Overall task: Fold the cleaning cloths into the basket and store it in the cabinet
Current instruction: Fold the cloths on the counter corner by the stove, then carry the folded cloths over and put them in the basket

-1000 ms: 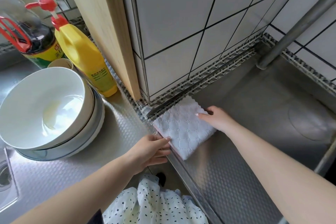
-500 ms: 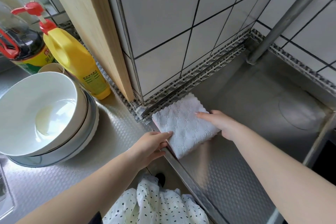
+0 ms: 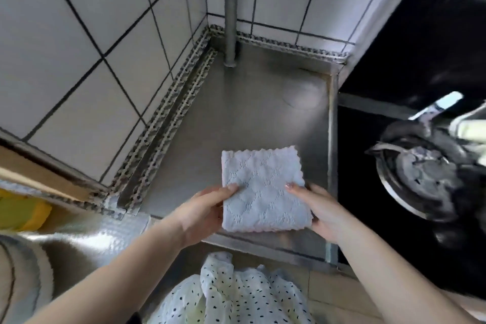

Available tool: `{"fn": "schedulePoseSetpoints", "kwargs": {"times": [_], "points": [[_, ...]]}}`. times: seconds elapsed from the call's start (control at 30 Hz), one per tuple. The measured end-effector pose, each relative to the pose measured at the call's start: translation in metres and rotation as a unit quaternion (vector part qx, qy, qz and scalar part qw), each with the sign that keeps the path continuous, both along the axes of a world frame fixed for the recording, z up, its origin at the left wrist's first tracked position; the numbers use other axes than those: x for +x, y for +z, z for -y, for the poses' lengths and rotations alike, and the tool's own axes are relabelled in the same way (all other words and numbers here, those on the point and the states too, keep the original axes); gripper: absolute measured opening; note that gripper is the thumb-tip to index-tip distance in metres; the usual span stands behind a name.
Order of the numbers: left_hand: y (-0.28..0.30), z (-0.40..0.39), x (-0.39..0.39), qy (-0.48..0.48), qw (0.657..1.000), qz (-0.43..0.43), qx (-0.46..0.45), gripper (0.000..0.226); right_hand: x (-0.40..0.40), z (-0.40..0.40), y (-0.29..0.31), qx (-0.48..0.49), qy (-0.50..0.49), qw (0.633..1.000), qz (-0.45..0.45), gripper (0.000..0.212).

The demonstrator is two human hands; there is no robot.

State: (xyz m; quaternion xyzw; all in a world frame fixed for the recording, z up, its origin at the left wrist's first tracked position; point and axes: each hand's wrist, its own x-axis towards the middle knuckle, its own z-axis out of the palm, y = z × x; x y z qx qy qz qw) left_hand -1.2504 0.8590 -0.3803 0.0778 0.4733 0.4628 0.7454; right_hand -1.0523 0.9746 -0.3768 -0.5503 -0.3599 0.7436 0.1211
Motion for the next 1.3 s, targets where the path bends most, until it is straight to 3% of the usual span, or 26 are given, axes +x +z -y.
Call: {"fn": "schedulePoseSetpoints", "kwargs": {"times": [0.13, 0.27, 0.33, 0.47, 0.67, 0.77, 0.87, 1.07, 1.3], "points": [[0.010, -0.019, 0.047, -0.104, 0.994, -0.031, 0.014, 0.039, 0.068, 0.033, 0.002, 0.006, -0.094, 0.995, -0.025, 0.055], [0.012, -0.025, 0.100, -0.197, 0.979, -0.047, 0.018, 0.039, 0.132, 0.078, 0.004, 0.032, -0.181, 0.982, -0.047, 0.051], [0.012, -0.023, 0.123, -0.231, 0.972, -0.051, 0.015, 0.044, 0.156, 0.101, 0.003, 0.045, -0.225, 0.972, -0.043, 0.046], [0.014, -0.011, 0.183, -0.323, 0.944, -0.057, 0.029, 0.066, 0.210, 0.153, 0.001, 0.067, -0.304, 0.949, -0.054, 0.072], [0.020, 0.003, 0.276, -0.430, 0.899, -0.048, 0.068, 0.050, 0.281, 0.220, 0.006, 0.095, -0.415, 0.900, -0.089, 0.050], [0.017, 0.009, 0.324, -0.486, 0.869, -0.064, 0.062, 0.049, 0.315, 0.254, 0.005, 0.073, -0.477, 0.871, -0.096, 0.037], [0.012, 0.013, 0.365, -0.532, 0.842, -0.084, 0.045, 0.040, 0.339, 0.278, -0.002, 0.053, -0.532, 0.838, -0.106, 0.044], [0.003, 0.002, 0.442, -0.613, 0.783, -0.101, 0.026, 0.048, 0.375, 0.309, -0.016, 0.045, -0.628, 0.766, -0.131, 0.049], [-0.007, -0.016, 0.538, -0.721, 0.688, -0.075, 0.026, 0.047, 0.410, 0.320, -0.015, 0.061, -0.731, 0.668, -0.125, 0.044]]}}
